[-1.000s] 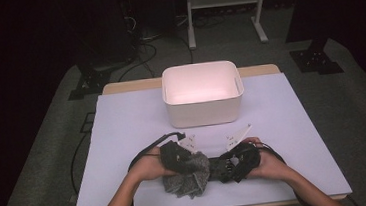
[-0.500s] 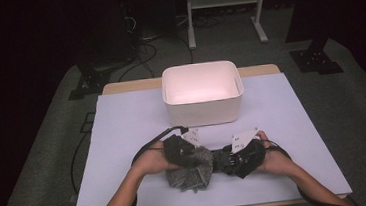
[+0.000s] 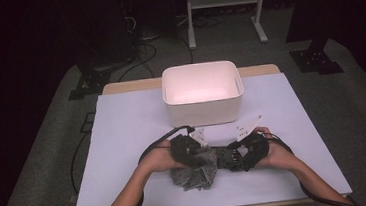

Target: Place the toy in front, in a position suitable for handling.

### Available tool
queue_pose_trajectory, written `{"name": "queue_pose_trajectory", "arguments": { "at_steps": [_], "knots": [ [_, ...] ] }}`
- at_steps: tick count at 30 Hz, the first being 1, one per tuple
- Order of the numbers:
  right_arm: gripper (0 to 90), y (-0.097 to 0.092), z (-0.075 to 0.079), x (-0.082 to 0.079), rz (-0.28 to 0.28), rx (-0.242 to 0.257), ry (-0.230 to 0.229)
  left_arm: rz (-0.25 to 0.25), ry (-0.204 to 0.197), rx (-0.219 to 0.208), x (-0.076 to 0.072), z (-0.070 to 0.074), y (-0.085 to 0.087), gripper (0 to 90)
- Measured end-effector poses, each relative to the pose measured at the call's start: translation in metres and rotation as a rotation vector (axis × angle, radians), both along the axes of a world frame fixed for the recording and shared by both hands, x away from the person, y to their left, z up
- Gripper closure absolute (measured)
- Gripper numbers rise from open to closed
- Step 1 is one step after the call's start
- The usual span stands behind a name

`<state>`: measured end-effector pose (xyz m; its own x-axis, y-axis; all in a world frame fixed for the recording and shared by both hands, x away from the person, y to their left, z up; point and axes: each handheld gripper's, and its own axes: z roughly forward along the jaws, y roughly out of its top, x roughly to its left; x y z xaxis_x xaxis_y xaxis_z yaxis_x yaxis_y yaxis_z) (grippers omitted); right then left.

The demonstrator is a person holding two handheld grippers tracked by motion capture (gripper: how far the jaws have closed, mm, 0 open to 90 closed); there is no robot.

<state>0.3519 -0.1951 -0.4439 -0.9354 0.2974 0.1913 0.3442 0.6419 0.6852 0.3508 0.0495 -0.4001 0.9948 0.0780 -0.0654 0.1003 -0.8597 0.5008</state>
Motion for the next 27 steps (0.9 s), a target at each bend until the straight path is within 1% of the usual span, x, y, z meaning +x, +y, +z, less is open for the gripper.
{"name": "queue_pose_trajectory", "arguments": {
  "at_steps": [1,2,4,5,8,9,10,11,12,13,14,16,17,19,20,22,23,24,25,27],
  "knots": [
    [16.6,-0.001,0.002,0.002,-0.012,0.014,0.024,0.0,0.0,-0.001,0.0,0.0,0.0,77.9],
    [17.1,-0.003,0.006,0.007,-0.041,0.054,0.078,-0.002,-0.001,-0.001,-0.001,0.0,0.0,77.9],
    [17.8,-0.003,0.006,0.008,-0.049,0.055,0.076,-0.002,-0.001,-0.002,-0.001,0.0,0.0,77.9],
    [19.2,-0.001,0.004,0.01,-0.073,0.045,0.086,-0.002,0.0,-0.003,-0.001,0.0,0.0,77.9],
    [23.9,-0.002,0.0,0.014,-0.09,0.083,0.143,-0.006,0.001,-0.003,-0.001,0.001,0.0,77.8],
    [23.9,-0.002,0.0,0.014,-0.09,0.083,0.143,-0.006,0.001,-0.003,-0.001,0.001,0.0,77.7],
    [24.4,-0.003,-0.002,0.014,-0.094,0.087,0.159,-0.005,0.001,-0.01,-0.001,0.003,0.0,77.7],
    [23.9,-0.003,-0.007,0.012,-0.076,0.093,0.196,-0.001,-0.004,-0.017,-0.001,0.005,0.0,77.4],
    [22.7,-0.002,-0.009,0.011,-0.062,0.089,0.205,0.001,-0.005,-0.019,0.0,0.007,0.0,77.4],
    [22.7,-0.002,-0.009,0.011,-0.062,0.089,0.205,0.001,-0.005,-0.019,0.0,0.007,0.0,77.2],
    [21.7,0.0,-0.011,0.007,-0.055,0.083,0.195,-0.001,-0.006,-0.019,0.0,0.009,0.0,77.2],
    [22.9,-0.001,-0.011,0.003,-0.057,0.094,0.165,-0.005,-0.016,-0.022,-0.001,0.014,-0.001,76.9],
    [23.6,-0.002,-0.011,0.001,-0.048,0.093,0.135,-0.005,-0.016,-0.022,-0.001,0.014,-0.001,76.8],
    [24.4,-0.001,-0.008,-0.004,-0.036,0.084,0.08,-0.013,-0.022,-0.022,-0.001,0.02,-0.002,76.5],
    [24.6,0.0,-0.006,-0.008,-0.03,0.077,0.045,-0.012,-0.026,-0.025,-0.002,0.022,-0.002,76.4],
    [25.3,0.003,-0.003,-0.016,-0.011,0.055,-0.043,-0.013,-0.033,-0.025,-0.002,0.024,-0.001,75.9],
    [25.6,0.005,-0.001,-0.02,-0.004,0.043,-0.078,-0.012,-0.037,-0.034,-0.003,0.028,-0.001,75.8],
    [25.6,0.005,-0.001,-0.02,-0.004,0.043,-0.078,-0.012,-0.037,-0.034,-0.003,0.028,-0.001,75.8],
    [26.1,0.008,0.002,-0.029,0.018,0.014,-0.167,-0.016,-0.042,-0.038,-0.004,0.033,0.0,75.7],
    [26.4,0.011,0.003,-0.035,0.037,-0.005,-0.232,-0.018,-0.056,-0.044,-0.006,0.037,0.0,75.7]
  ]
}}
